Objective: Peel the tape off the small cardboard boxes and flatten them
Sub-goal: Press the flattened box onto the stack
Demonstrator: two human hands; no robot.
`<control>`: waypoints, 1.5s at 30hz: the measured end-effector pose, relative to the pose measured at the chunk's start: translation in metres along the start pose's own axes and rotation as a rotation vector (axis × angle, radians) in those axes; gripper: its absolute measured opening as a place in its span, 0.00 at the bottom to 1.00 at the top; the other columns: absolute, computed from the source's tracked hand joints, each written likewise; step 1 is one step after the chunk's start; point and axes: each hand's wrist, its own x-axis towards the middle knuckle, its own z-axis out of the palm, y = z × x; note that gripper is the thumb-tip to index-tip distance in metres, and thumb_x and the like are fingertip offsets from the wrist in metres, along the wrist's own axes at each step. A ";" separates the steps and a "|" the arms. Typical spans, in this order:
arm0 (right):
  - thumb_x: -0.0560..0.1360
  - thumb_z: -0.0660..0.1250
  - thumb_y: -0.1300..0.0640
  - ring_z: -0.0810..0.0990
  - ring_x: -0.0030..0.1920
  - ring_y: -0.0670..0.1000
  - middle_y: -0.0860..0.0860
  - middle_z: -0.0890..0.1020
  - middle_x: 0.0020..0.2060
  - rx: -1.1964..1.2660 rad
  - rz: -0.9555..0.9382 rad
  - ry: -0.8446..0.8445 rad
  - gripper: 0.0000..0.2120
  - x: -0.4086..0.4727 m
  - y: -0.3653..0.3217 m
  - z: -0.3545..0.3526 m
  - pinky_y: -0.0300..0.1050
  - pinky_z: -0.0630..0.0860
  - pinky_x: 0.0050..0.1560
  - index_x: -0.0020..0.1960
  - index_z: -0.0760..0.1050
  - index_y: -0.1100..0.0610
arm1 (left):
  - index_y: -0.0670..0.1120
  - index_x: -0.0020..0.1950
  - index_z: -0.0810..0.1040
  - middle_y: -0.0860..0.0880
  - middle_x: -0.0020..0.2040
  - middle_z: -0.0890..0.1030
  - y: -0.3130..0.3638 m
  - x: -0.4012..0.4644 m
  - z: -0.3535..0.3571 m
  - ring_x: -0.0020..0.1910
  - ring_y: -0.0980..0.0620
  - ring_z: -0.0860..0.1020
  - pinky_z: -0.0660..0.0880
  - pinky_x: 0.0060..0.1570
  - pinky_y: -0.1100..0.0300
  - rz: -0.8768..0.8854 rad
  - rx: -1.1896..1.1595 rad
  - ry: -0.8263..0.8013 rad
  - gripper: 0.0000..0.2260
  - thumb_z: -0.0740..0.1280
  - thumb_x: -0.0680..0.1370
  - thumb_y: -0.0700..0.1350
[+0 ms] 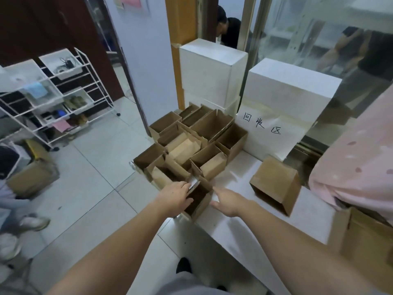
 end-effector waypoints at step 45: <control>0.82 0.65 0.53 0.71 0.73 0.51 0.50 0.70 0.76 0.867 0.145 0.203 0.38 -0.056 0.037 0.046 0.52 0.71 0.73 0.79 0.45 0.30 | 0.55 0.82 0.64 0.53 0.81 0.64 0.076 0.022 0.019 0.76 0.53 0.65 0.66 0.75 0.51 0.080 -0.660 -0.097 0.30 0.60 0.82 0.66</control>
